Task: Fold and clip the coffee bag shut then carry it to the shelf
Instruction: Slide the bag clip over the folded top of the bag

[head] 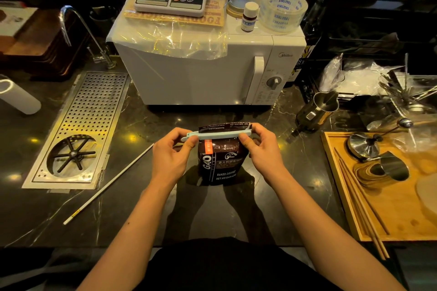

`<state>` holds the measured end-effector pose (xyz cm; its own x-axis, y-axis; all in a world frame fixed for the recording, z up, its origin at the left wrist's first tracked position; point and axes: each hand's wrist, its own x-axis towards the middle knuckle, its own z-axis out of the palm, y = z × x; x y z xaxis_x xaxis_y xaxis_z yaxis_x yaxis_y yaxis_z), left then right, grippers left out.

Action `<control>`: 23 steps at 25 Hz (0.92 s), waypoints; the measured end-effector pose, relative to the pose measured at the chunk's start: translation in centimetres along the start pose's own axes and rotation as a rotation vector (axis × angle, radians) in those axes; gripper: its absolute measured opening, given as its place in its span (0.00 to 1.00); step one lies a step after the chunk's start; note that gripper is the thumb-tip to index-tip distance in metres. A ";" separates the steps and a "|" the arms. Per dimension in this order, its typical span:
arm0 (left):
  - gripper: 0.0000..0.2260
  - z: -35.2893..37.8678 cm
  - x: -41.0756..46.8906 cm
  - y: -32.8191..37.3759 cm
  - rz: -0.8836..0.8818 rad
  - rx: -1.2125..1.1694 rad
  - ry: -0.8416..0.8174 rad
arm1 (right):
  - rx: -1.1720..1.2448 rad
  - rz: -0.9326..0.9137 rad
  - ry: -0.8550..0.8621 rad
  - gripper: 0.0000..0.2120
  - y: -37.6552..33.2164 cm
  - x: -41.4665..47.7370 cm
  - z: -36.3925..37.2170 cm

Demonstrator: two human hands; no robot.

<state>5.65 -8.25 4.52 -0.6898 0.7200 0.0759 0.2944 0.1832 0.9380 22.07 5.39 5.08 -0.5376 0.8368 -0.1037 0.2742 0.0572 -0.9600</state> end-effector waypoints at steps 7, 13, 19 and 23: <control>0.06 -0.6 0.0 0.6 0.014 0.121 -0.043 | -0.020 -0.012 -0.004 0.09 0.0 -0.1 0.2; 0.12 -1.0 1.8 2.1 0.233 0.327 -0.190 | -0.090 -0.045 -0.004 0.07 0.2 -0.2 0.1; 0.16 -2.4 4.1 5.1 0.246 0.741 -0.491 | -0.367 -0.180 -0.113 0.09 -0.8 0.5 -1.7; 0.17 -2.6 5.7 6.2 0.366 0.922 -0.630 | -0.756 -0.412 -0.327 0.16 -4.6 2.0 -1.9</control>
<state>1.79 -4.79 11.66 -0.0914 0.9869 -0.1329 0.9530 0.1254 0.2758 21.24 7.80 9.83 -0.8754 0.4824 0.0294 0.3977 0.7536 -0.5235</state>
